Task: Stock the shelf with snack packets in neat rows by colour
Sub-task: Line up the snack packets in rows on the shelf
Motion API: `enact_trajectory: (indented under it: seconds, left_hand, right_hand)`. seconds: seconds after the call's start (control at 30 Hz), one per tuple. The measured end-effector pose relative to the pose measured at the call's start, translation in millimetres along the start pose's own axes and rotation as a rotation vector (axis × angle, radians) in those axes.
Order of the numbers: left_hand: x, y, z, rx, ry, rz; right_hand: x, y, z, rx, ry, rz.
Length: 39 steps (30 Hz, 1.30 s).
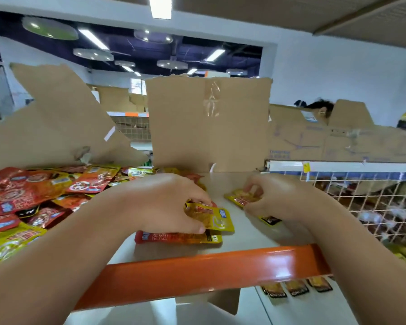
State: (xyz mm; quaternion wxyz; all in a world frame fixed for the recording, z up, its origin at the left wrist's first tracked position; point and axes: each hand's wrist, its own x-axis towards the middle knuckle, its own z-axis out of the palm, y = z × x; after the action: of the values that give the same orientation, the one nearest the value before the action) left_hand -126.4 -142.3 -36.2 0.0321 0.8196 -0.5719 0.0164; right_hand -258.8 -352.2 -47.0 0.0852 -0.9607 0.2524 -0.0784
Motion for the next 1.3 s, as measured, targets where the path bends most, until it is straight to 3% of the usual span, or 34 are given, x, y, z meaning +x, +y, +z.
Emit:
enact_trajectory:
  seconds: [0.2, 0.27, 0.43, 0.53, 0.67, 0.9, 1.1, 1.3]
  left_hand:
    - [14.3, 12.9, -1.7, 0.174, 0.071, -0.108]
    - [24.6, 29.7, -3.2, 0.136, 0.118, -0.104]
    - [72.4, 110.3, -3.6, 0.033, 0.382, -0.010]
    - [114.3, 177.4, 3.7, 0.081, 0.446, 0.066]
    - [168.2, 268.4, 20.3, 0.095, 0.462, 0.131]
    - [237.3, 386.2, 77.4, -0.129, 0.444, 0.232]
    - [283.5, 434.8, 149.5, -0.256, 0.426, 0.280]
    - [340.2, 440.9, 229.7, -0.426, 0.326, 0.267]
  right_hand:
    - [-16.5, 34.2, -10.9, 0.131, 0.120, -0.010]
    - [-30.6, 60.3, -20.8, 0.197, 0.190, -0.016]
    - [-75.3, 146.7, -47.2, 0.323, 0.337, 0.014]
    - [-102.9, 206.9, -61.5, 0.302, 0.386, 0.052]
    - [-142.2, 289.3, -67.5, 0.306, 0.455, 0.125]
    - [-197.5, 416.0, -53.1, 0.269, 0.531, 0.254]
    - [-209.7, 496.5, -21.0, 0.250, 0.510, 0.365]
    - [-185.1, 557.7, 25.5, 0.263, 0.463, 0.424]
